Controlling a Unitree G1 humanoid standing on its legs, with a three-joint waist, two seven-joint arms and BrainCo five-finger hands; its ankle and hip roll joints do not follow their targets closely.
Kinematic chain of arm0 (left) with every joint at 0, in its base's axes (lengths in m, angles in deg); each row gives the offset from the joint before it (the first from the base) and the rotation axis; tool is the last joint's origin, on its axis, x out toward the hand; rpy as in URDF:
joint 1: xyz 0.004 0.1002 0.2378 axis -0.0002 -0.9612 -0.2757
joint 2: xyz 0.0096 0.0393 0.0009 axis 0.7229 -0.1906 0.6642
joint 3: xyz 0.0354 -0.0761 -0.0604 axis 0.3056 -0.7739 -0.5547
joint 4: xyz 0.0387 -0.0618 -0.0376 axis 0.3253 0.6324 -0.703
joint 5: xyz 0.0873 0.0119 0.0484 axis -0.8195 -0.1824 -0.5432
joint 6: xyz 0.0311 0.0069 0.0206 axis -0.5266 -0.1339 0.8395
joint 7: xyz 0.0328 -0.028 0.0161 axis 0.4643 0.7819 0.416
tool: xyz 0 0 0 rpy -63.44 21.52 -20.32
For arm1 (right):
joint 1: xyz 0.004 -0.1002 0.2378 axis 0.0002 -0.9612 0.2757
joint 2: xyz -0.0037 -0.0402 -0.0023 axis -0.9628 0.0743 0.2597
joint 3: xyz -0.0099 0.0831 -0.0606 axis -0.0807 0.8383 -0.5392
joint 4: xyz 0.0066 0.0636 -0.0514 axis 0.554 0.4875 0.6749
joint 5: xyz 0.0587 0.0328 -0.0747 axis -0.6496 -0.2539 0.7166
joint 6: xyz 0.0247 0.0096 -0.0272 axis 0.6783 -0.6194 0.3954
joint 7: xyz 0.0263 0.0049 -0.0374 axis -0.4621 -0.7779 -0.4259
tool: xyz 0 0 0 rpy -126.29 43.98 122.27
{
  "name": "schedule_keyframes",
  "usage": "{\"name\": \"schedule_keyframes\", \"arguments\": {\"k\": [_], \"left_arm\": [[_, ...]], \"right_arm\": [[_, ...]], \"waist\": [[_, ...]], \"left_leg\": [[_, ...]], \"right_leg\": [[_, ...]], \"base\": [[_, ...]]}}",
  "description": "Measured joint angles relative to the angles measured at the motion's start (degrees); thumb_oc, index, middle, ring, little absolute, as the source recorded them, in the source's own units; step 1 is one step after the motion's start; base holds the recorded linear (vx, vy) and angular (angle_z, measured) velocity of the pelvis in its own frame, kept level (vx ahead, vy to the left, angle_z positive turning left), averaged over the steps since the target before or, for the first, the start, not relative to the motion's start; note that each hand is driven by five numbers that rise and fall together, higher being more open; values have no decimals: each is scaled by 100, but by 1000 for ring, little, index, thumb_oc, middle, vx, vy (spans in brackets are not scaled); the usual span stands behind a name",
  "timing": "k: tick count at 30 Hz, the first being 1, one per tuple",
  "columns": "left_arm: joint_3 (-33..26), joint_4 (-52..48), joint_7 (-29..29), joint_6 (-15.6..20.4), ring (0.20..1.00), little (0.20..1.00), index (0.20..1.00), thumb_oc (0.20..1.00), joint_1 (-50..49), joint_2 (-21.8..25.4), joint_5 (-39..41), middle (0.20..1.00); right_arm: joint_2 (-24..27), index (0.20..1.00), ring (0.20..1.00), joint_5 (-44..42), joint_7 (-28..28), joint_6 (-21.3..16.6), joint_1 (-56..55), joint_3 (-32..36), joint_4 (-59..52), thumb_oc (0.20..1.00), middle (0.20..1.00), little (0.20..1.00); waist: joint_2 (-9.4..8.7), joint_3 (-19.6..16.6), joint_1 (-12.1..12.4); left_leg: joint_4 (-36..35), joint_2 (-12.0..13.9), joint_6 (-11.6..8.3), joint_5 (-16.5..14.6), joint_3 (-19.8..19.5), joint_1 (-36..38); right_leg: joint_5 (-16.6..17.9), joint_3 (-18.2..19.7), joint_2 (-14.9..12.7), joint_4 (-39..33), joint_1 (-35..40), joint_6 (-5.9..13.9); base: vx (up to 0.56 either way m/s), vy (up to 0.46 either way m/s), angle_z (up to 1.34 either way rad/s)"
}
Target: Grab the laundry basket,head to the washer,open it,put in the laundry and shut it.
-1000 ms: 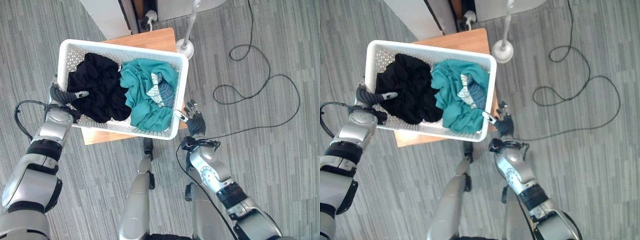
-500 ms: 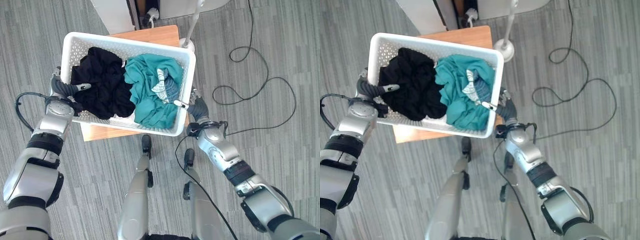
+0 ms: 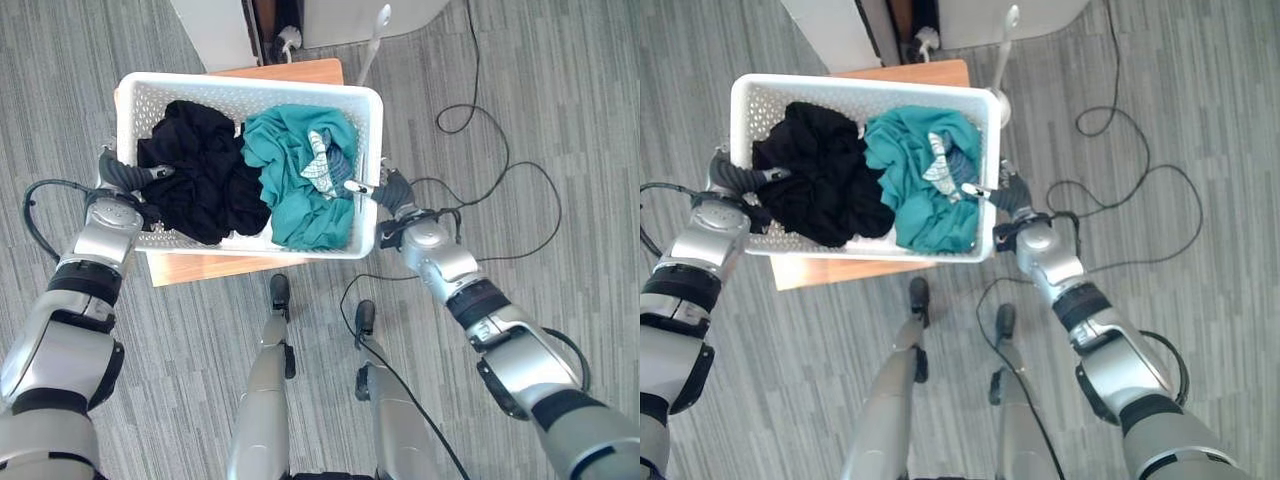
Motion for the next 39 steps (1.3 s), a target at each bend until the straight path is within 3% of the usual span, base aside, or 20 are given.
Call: {"name": "schedule_keyframes", "arguments": {"k": [1,2,11,28,39], "left_arm": [[8,0,-4,5,200,200,200,200,11,5,0,200],[36,2,-12,5,200,200,200,200,42,7,0,200],[275,163,-68,4,200,200,200,200,161,-24,-85,200],[240,-554,-122,-173,200,200,200,200,-198,179,-1184,200],[269,-1628,-495,-256,200,200,200,200,-927,63,-1459,200]], "right_arm": [[0,369,369,-3,-9,-1,15,-4,11,369,369,369],[-3,200,200,-1,-34,-1,78,-43,53,200,200,200],[98,200,200,1,-128,-6,185,-228,184,200,200,200],[430,200,200,426,-30,43,50,-164,-157,200,200,200],[724,200,200,423,178,382,-602,-114,-49,200,200,200]], "waist": [[-6,-3,2],[-10,-6,10],[-41,-75,23],[-36,-82,48],[-2,-63,74]], "left_leg": [[0,0,0,0,1,-11],[7,-1,-1,1,11,-31],[15,-9,-7,5,24,-40],[4,-10,-5,6,52,-55],[-221,19,44,6,72,685]], "right_leg": [[1,1,-1,5,-17,-2],[-1,7,-7,44,-58,-2],[-1,2,-25,74,-79,-2],[9,17,-29,68,-106,10],[-9,-2,12,-74,590,-3]], "base": [[0,0,0],[0,0,0],[0,0,0],[-5,-1,0],[12,-34,-1]]}}
